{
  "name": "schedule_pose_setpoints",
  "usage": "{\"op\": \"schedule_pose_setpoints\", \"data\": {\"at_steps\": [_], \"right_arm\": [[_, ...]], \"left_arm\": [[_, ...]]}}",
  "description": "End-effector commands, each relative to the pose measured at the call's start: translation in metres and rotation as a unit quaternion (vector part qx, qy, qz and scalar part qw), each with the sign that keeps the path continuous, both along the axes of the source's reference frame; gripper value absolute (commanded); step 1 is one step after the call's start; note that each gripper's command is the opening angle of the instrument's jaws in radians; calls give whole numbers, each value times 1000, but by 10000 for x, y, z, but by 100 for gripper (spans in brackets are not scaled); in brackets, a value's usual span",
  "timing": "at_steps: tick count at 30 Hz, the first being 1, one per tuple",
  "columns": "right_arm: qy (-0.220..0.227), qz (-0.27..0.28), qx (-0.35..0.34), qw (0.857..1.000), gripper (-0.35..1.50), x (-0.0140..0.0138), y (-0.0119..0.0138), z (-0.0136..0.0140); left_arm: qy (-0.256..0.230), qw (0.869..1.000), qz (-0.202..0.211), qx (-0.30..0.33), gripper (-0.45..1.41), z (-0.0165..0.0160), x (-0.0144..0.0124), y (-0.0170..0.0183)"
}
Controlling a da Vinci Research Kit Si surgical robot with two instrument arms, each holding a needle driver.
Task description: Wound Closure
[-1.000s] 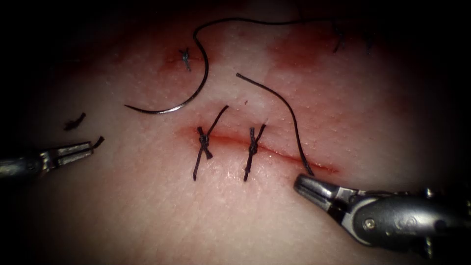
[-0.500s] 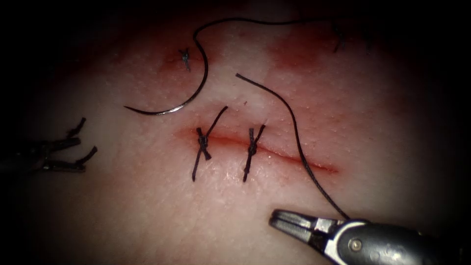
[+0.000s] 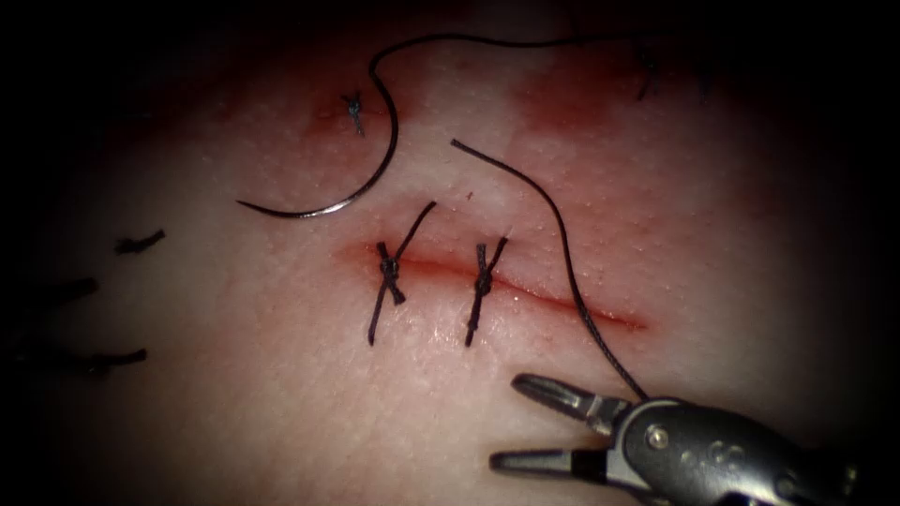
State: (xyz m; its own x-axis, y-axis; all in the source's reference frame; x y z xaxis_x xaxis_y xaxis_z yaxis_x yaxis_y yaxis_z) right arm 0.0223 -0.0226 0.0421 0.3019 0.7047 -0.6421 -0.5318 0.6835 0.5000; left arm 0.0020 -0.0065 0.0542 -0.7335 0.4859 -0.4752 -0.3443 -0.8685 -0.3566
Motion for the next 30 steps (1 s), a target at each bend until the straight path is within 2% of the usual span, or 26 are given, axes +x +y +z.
{"op": "schedule_pose_setpoints", "data": {"at_steps": [1, 3, 6, 9, 11, 18, 21, 26, 28, 30], "right_arm": [[1, -1, -1, 1000, 79, 7, -6, 6], [1, -3, 0, 1000, 76, 7, -7, 5], [1, -3, 0, 1000, 73, 7, -7, 4], [1, -3, 0, 1000, 73, 7, -7, 5], [0, -4, 1, 1000, 73, 8, -8, 5], [-7, -12, 4, 1000, 64, 9, -13, 7], [-13, -18, 7, 1000, 64, 11, -17, 9], [-21, -25, 13, 999, 57, 12, -21, 13], [-22, -26, 14, 999, 56, 12, -21, 14], [-22, -27, 11, 999, 52, 12, -21, 14]], "left_arm": [[5, 1000, 2, -5, 79, 2, -5, -2], [13, 1000, -3, -15, 76, -8, -6, 4], [0, 999, -15, -40, 76, -13, -8, 10], [2, 998, -10, -64, 81, -5, -7, 12], [21, 996, -13, -86, 76, 7, -6, 12], [101, 989, 42, -99, 81, 82, 4, -8], [126, 986, 68, -86, 94, 105, 15, -12], [170, 973, 134, -83, 93, 108, 44, -5], [193, 966, 154, -79, 106, 101, 57, 1], [210, 960, 165, -85, 106, 93, 67, 6]]}}
